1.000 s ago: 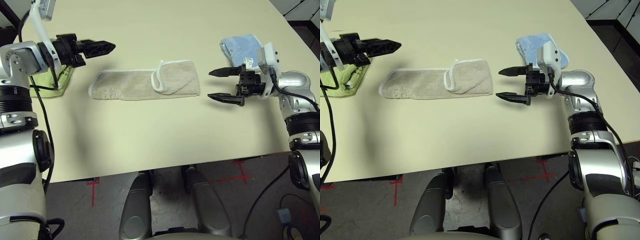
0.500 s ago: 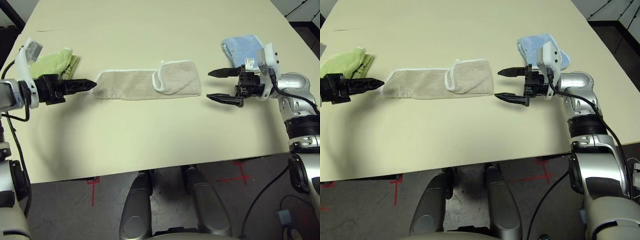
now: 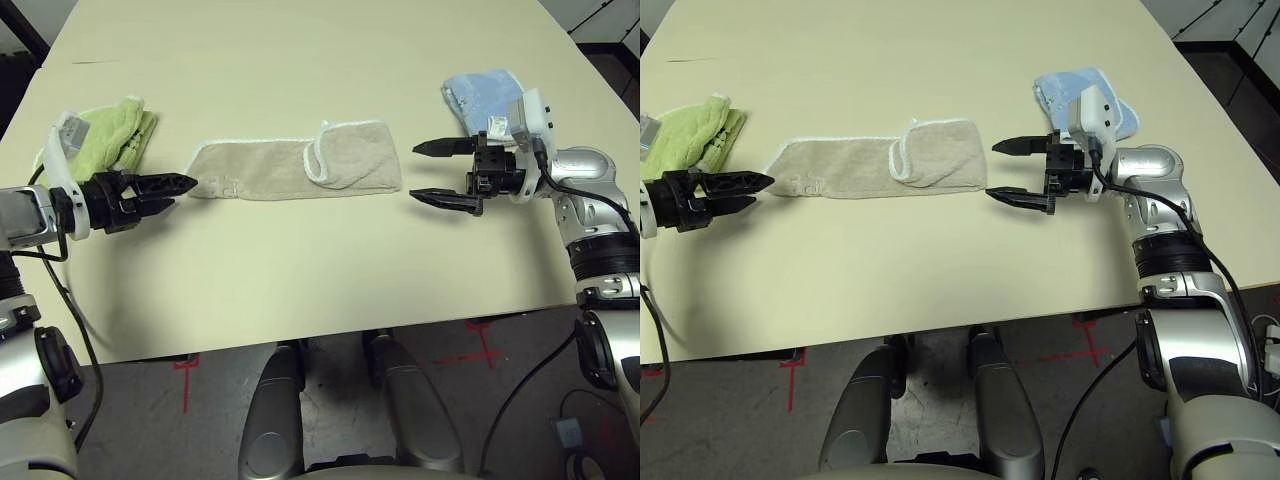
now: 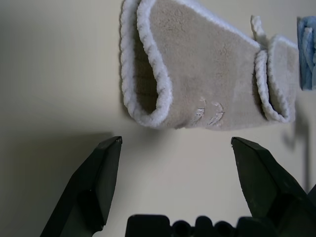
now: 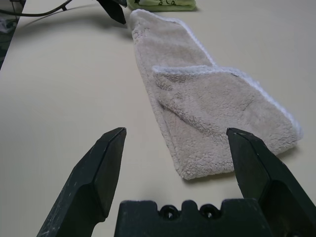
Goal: Fold the towel and set it aside.
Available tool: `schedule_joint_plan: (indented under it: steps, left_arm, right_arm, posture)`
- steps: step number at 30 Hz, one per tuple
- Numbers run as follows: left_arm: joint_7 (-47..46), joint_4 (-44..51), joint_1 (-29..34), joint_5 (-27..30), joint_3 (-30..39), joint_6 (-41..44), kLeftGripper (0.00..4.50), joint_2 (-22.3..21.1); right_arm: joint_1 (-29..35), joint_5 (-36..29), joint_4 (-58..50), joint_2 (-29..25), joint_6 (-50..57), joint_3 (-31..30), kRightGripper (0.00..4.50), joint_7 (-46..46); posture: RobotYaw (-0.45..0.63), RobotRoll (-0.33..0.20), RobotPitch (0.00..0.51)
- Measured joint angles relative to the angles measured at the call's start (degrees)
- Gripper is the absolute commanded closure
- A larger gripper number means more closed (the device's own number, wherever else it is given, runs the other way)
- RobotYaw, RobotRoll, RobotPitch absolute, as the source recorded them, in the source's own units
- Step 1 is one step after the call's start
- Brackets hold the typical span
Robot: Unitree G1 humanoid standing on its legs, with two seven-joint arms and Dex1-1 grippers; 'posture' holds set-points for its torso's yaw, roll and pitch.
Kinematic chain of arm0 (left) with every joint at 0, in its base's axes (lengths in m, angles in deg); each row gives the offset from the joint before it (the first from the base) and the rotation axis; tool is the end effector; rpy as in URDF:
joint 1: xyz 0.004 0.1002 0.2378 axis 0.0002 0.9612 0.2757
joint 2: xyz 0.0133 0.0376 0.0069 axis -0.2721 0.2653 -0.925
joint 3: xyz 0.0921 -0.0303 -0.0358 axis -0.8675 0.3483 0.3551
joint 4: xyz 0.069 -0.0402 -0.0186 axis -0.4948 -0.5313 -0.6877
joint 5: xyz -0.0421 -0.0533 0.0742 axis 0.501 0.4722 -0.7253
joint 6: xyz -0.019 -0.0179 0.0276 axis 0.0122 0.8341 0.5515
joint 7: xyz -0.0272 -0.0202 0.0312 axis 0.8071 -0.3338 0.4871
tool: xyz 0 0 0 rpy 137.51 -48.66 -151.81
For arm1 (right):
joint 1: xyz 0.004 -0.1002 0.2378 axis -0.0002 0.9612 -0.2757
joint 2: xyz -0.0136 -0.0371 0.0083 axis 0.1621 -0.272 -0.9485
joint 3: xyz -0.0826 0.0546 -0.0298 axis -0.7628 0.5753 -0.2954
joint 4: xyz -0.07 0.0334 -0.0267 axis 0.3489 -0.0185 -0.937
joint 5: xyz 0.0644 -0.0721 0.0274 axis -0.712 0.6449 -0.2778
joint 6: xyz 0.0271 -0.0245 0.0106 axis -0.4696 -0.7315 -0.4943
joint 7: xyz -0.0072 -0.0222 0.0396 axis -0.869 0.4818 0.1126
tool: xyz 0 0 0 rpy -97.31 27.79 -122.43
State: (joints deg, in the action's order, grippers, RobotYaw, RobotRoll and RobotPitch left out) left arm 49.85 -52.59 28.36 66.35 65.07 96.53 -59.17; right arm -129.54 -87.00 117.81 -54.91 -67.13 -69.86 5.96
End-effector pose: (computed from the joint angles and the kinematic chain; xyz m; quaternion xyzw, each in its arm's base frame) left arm 0.2504 0.3361 0.2369 -0.2702 0.2976 -0.1988 0.8938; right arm 0.3310 -0.2426 0.2109 -0.1994 -0.0780 0.5979 0.7724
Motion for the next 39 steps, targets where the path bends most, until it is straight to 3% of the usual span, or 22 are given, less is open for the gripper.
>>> schedule_joint_plan:
  steps: [13,31,34,39]
  left_arm:
    - [-6.11,-0.7,-3.15,-0.01,2.11,-0.06,0.0,6.51]
    - [-13.62,-5.3,-4.56,-0.53,6.84,-6.68,0.0,8.14]
    - [-14.31,-5.57,-4.53,-0.53,6.95,-7.33,0.58,8.14]
    - [-14.77,-7.14,-4.43,-0.49,6.76,-7.6,2.37,8.1]
  right_arm:
    - [0.21,-0.04,-1.08,0.0,0.37,-0.1,0.08,0.29]
    - [1.0,-0.53,-1.98,-0.06,0.71,-0.1,0.08,0.31]
    - [1.0,-0.53,-2.07,-0.06,0.71,-0.1,0.0,0.31]
    - [1.02,-0.53,-2.07,-0.26,0.71,-0.1,0.0,0.31]
  posture:
    - [0.01,0.0,0.273]
    - [0.01,0.0,0.267]
    - [0.01,0.0,0.267]
    - [0.01,0.0,0.265]
